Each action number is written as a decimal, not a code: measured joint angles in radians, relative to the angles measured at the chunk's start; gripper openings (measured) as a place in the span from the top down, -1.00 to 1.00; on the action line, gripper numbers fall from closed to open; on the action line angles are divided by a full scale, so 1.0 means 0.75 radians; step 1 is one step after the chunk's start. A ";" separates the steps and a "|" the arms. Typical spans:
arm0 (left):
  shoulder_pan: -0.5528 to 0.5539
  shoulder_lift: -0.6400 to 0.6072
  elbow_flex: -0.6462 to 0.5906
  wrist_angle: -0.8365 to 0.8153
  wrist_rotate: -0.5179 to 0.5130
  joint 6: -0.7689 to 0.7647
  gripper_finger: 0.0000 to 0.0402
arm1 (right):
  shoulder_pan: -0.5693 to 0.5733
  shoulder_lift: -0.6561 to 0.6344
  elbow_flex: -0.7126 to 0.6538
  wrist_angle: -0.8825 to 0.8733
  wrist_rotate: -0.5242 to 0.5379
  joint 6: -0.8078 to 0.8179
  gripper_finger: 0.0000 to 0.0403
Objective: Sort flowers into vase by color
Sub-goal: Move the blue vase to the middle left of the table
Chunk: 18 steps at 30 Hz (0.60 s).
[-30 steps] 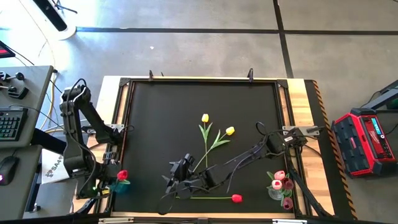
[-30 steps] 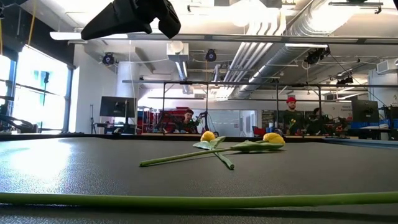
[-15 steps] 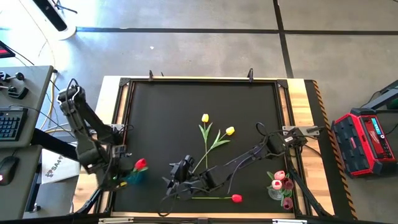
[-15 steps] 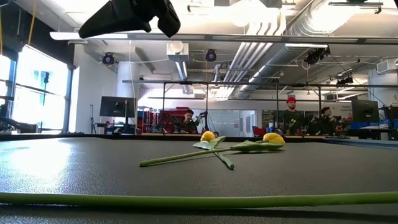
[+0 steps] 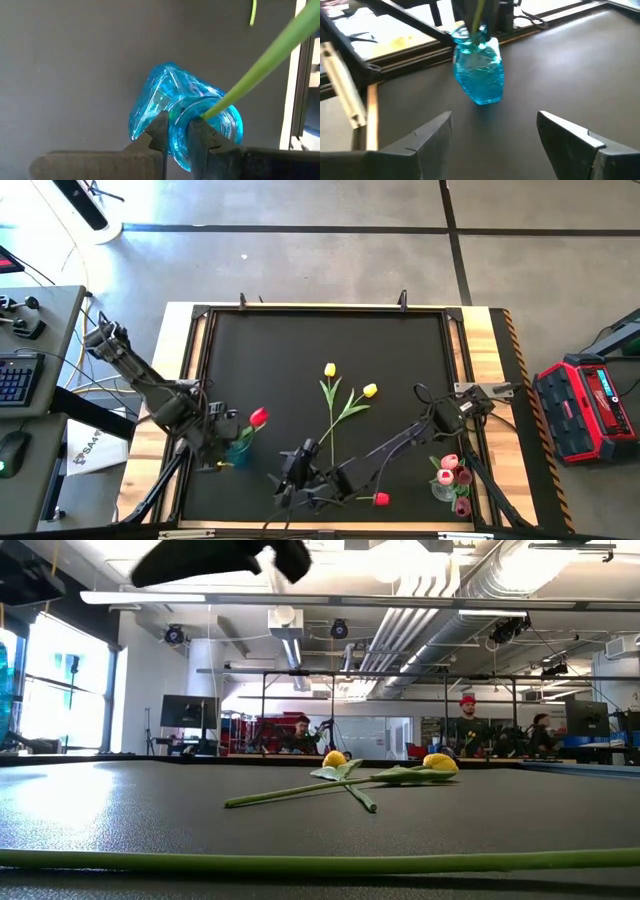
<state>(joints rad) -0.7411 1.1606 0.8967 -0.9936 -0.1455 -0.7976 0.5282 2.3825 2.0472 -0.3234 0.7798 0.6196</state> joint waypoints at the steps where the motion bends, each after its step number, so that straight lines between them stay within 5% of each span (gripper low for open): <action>1: 0.009 0.000 0.000 0.011 -0.001 0.020 0.86 | 0.001 0.000 0.000 -0.030 0.015 0.032 -0.38; 18: 0.080 0.009 -0.017 0.058 -0.098 0.113 0.18 | -0.006 0.001 0.000 -0.211 0.044 0.213 -0.38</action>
<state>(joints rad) -0.6807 1.1673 0.8841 -0.9501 -0.2189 -0.7128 0.5238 2.3829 2.0472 -0.4820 0.8127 0.7790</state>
